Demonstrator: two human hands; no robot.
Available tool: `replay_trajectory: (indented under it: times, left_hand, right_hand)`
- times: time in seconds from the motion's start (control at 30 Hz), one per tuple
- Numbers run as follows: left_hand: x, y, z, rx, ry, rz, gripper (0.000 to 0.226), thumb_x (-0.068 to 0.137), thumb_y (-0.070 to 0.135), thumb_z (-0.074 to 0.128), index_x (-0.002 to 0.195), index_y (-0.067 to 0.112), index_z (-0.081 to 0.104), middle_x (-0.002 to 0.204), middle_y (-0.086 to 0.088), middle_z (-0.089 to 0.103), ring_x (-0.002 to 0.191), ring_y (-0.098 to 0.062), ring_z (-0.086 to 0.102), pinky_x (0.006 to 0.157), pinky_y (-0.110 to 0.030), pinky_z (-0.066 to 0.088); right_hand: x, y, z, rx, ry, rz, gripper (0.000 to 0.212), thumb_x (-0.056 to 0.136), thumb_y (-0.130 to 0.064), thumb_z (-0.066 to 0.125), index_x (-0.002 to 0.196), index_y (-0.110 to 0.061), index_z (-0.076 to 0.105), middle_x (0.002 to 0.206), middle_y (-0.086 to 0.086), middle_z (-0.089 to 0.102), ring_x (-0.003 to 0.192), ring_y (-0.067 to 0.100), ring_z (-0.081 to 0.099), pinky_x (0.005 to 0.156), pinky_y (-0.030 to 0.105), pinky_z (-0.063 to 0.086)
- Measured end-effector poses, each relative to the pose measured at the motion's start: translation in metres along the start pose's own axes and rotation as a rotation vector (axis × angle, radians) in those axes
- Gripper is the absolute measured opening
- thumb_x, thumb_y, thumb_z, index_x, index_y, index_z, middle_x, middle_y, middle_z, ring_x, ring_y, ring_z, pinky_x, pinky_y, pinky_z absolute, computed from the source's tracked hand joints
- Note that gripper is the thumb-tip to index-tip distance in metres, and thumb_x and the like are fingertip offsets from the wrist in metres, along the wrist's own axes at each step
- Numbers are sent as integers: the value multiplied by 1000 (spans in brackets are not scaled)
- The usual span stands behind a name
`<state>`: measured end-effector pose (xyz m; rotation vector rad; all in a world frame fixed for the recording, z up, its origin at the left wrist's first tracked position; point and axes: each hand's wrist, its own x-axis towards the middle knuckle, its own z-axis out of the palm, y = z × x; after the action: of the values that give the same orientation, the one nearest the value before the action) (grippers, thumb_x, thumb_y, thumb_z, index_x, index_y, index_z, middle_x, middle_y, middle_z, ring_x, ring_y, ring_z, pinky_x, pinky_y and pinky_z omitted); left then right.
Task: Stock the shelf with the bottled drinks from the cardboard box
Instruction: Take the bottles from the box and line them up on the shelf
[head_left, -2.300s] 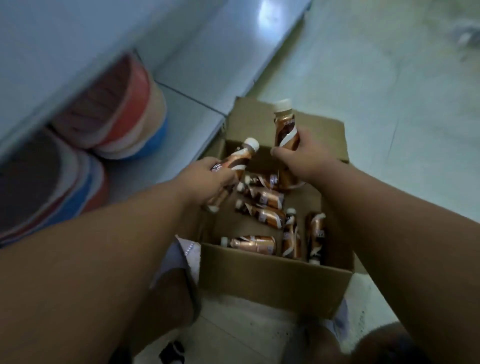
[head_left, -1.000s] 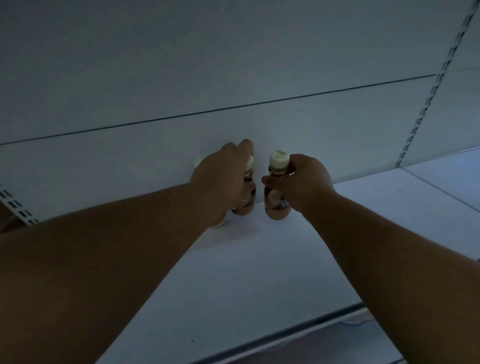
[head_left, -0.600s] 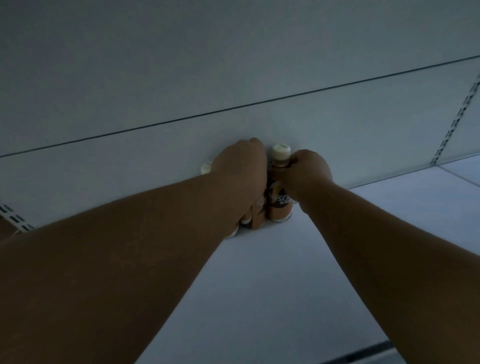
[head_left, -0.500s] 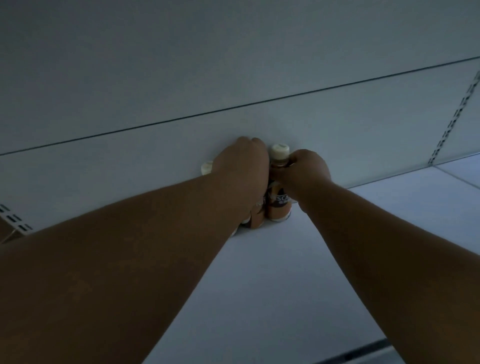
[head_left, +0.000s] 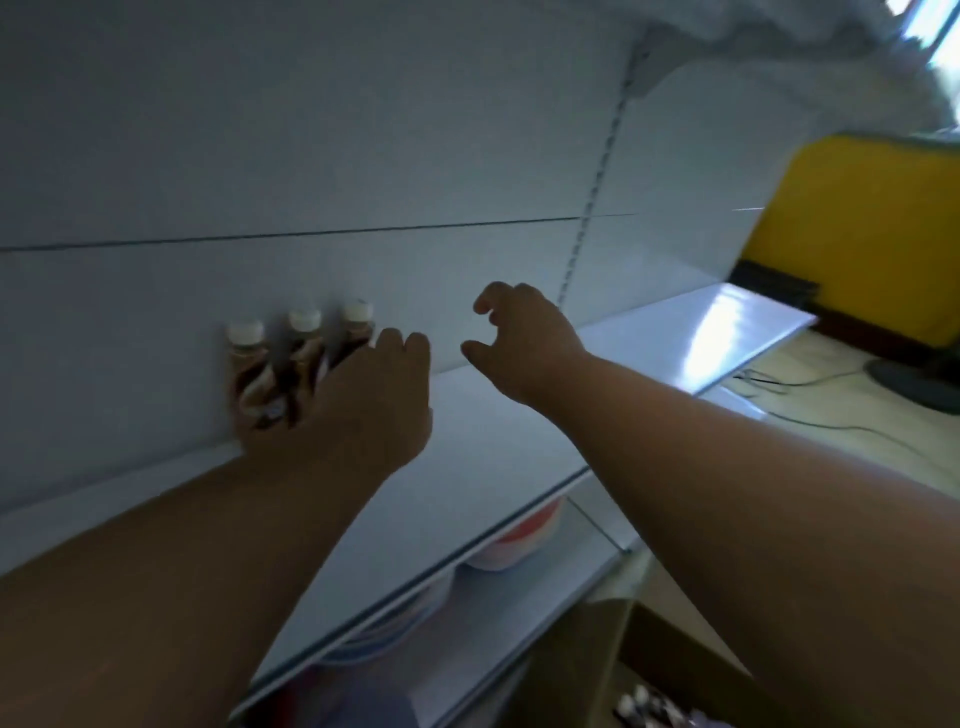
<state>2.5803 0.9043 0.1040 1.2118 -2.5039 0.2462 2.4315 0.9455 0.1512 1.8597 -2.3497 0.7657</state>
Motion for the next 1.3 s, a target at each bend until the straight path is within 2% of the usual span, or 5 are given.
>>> replay_trajectory:
  times: [0.53,0.7,0.83,1.0,1.3]
  left_hand:
    - [-81,228,17,-526,-224,376,29,80,41,64,98,26,47,99,1,53,82,-19,52,65,-34,43]
    - [-115,288,90,-500,-405,406,37,79,38,69,107,24,50,102,1,52,87,-19,53,72,-37,51]
    - [-143,330,168,-384,-595,445,31,81,31,68,98,27,43,96,3,48,79,-15,47,61,-32,40]
    - [-155,367,260,-332,-793,401,36,81,31,69,111,25,48,103,0,52,86,-19,54,73,-37,51]
    - [-183,386,405,-373,-1121,13,24,84,33,63,103,24,51,96,0,59,80,-19,56,64,-32,43]
  right_hand:
    - [-215,107,-113,-273,141,367,42,80,-27,62,120,-21,54,114,6,55,106,26,52,85,43,48]
    - [-267,189,-62,-216,14,479,40,80,-28,60,120,-25,53,113,3,54,106,24,52,85,44,49]
    - [-302,263,5,-131,-48,570,39,80,-27,64,118,-26,54,110,-1,54,101,19,52,80,34,48]
    - [-333,337,84,-35,-175,662,38,81,-28,66,117,-26,55,105,-4,53,95,15,51,78,34,49]
    - [-380,438,206,0,-617,747,35,82,-25,66,115,-24,56,112,3,55,97,23,54,80,42,52]
